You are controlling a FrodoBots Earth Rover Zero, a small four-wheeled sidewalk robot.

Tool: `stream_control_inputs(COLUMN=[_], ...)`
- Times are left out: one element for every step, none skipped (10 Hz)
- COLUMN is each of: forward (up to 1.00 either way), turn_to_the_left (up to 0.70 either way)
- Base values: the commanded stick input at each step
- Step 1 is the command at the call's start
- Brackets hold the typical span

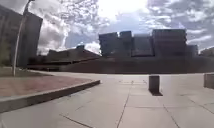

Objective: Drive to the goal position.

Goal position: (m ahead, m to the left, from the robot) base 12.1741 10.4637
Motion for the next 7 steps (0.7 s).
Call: stream_control_inputs(forward=[0.99, 0.99, 0.99, 0.99, 0.99, 0.99, 0.99], turn_to_the_left=[-0.38, -0.38, -0.38, -0.27, 0.01, 0.01, 0.01])
